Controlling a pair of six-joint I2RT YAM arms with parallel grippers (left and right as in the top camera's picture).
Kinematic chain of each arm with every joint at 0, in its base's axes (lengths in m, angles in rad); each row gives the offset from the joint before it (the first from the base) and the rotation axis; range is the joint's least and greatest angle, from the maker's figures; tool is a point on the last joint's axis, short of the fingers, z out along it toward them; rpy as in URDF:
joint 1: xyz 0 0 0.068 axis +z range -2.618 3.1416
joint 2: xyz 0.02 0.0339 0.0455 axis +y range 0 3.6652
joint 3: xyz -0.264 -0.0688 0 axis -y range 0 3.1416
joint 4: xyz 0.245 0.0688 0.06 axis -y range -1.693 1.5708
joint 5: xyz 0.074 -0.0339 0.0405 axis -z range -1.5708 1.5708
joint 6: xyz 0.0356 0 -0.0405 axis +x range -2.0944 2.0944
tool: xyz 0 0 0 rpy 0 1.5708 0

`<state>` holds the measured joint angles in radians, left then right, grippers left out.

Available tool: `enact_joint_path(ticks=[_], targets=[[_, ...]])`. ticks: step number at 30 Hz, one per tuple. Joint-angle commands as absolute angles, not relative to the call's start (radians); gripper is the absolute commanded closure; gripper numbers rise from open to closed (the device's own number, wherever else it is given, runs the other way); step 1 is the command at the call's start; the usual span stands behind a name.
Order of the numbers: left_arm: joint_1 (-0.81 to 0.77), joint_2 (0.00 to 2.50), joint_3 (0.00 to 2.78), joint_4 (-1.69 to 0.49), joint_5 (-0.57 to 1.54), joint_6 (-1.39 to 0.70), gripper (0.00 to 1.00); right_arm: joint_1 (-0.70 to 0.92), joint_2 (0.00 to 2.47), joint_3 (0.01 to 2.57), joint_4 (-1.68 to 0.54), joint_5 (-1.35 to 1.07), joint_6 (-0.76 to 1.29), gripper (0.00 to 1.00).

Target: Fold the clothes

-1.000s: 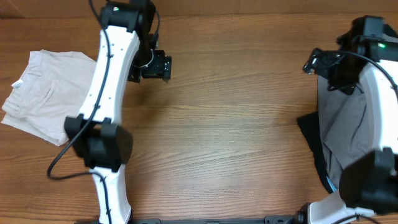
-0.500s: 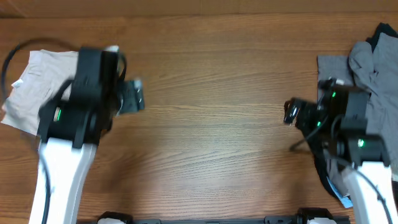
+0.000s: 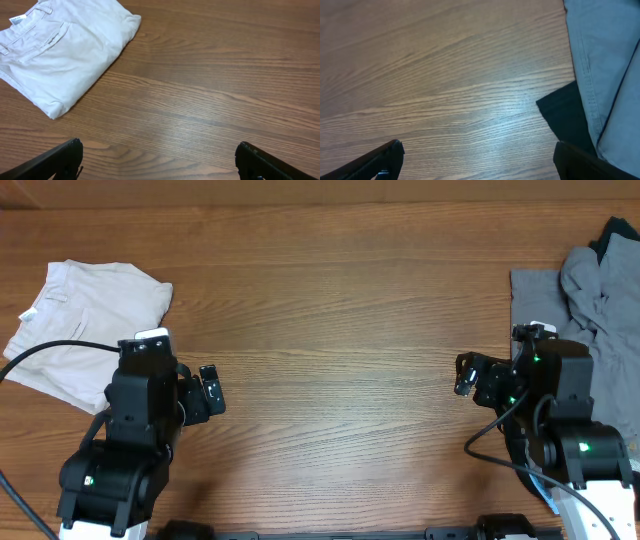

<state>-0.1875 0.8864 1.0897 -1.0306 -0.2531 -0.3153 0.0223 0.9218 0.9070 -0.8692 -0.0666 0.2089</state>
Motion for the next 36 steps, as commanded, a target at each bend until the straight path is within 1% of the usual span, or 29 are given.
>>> enact_joint_path(ticks=[1, 7, 9, 13, 16, 19, 20, 23, 24, 26, 30, 33, 36], targets=[[-0.182, 0.914, 1.081, -1.024, -0.279, -0.318, 0.00, 0.028, 0.961, 0.902, -0.869, -0.053, 0.213, 0.00], [-0.182, 0.991, 1.081, -1.024, -0.280, -0.318, 0.00, 0.030, 1.070, 0.902, -0.870, -0.054, 0.213, 0.00], [-0.182, 1.018, 1.081, -1.024, -0.279, -0.318, 0.00, 0.030, 1.069, 0.902, -0.870, -0.053, 0.213, 0.00], [-0.182, 1.072, 1.081, -1.024, -0.280, -0.318, 0.00, 0.032, 1.000, 0.902, -0.869, -0.053, 0.213, 0.00], [-0.182, 1.117, 1.081, -1.024, -0.279, -0.318, 0.00, 0.034, 0.867, 0.902, -0.875, -0.053, 0.213, 0.00], [-0.182, 1.164, 1.081, -1.024, -0.280, -0.318, 0.00, 0.035, 0.750, 0.900, -0.870, 0.007, 0.187, 0.00], [-0.182, 1.184, 1.081, -1.024, -0.279, -0.318, 0.00, 0.046, 0.673, 0.887, -0.833, 0.019, 0.149, 0.00], [-0.182, 1.228, 1.081, -1.023, -0.280, -0.318, 0.00, 0.075, 0.553, 0.829, -0.737, 0.022, 0.070, 0.00], [-0.182, 1.246, 1.081, -1.023, -0.279, -0.318, 0.00, 0.092, 0.485, 0.767, -0.661, 0.022, 0.050, 0.00], [-0.182, 1.271, 1.081, -1.024, -0.280, -0.318, 0.00, 0.096, 0.412, 0.686, -0.577, 0.016, 0.048, 0.00], [-0.182, 1.329, 1.081, -1.023, -0.279, -0.318, 0.00, 0.096, 0.220, 0.407, -0.258, -0.059, 0.048, 0.00], [-0.182, 1.364, 1.081, -1.023, -0.279, -0.318, 0.00, 0.096, 0.127, 0.256, -0.086, -0.098, 0.048, 0.00], [-0.182, 1.391, 1.081, -1.023, -0.279, -0.318, 0.00, 0.096, 0.065, 0.183, 0.000, -0.107, 0.048, 0.00]])
